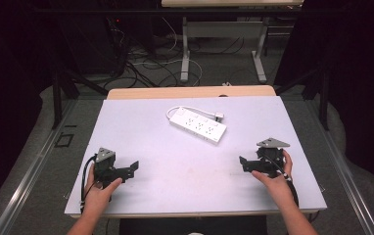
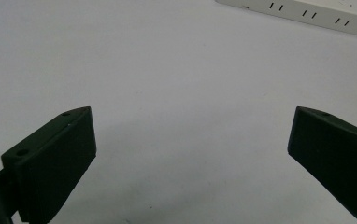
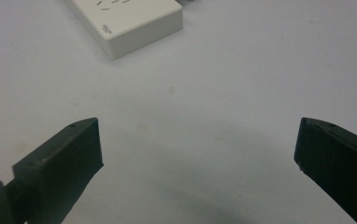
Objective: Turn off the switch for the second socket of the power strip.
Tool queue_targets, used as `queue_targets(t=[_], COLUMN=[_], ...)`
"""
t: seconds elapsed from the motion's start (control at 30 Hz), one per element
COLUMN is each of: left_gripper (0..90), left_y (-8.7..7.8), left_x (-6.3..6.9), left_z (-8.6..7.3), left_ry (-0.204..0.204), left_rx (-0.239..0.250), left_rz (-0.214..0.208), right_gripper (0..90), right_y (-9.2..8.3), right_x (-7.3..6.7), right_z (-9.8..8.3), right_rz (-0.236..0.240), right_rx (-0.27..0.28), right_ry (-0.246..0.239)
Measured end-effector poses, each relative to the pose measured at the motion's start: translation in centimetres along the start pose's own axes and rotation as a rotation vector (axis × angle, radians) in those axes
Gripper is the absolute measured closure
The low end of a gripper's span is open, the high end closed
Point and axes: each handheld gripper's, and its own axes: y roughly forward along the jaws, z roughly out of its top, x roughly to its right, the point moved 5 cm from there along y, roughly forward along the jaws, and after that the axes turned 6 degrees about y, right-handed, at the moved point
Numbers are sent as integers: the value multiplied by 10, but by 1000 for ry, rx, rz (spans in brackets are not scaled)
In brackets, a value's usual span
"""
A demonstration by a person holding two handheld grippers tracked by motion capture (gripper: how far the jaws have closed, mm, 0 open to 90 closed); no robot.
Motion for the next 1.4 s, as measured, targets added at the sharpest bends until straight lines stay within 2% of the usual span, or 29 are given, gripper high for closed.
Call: queue_targets(t=[0.13,0.17,0.27,0.4,0.5,0.7,0.9,1.0,1.23,1.4], left_gripper=[12,12,13,15,15,15,16,16,16,16], left_y=[0,0,0,1,1,1,1,2,2,2], left_x=[0,0,0,1,1,2,3,3,3,3], left_z=[0,0,-1,-1,-1,-1,-1,-1,-2,-2], left_ry=[-1,-1,5,0,-2,0,-3,-3,0,1], left_rx=[1,-1,-9,-8,0,-10,-8,-10,-14,-16], left_rz=[3,3,5,0,4,-2,-1,-2,-7,-8], right_gripper=[46,56,71,152,160,212,265,291,302,301], right_y=[1,2,4,7,9,11,12,13,14,15], right_x=[-4,-6,-8,-14,-19,-23,-24,-22,-18,-15], right_z=[5,7,10,15,22,32,37,40,46,52], right_rz=[5,14,15,37,59,79,101,99,94,86], right_rx=[2,-8,-8,-12,-6,-18,-34,-54,-65,-67], right_ry=[-2,-23,-39,-56,-70,-72,-84,-63,-52,-66])
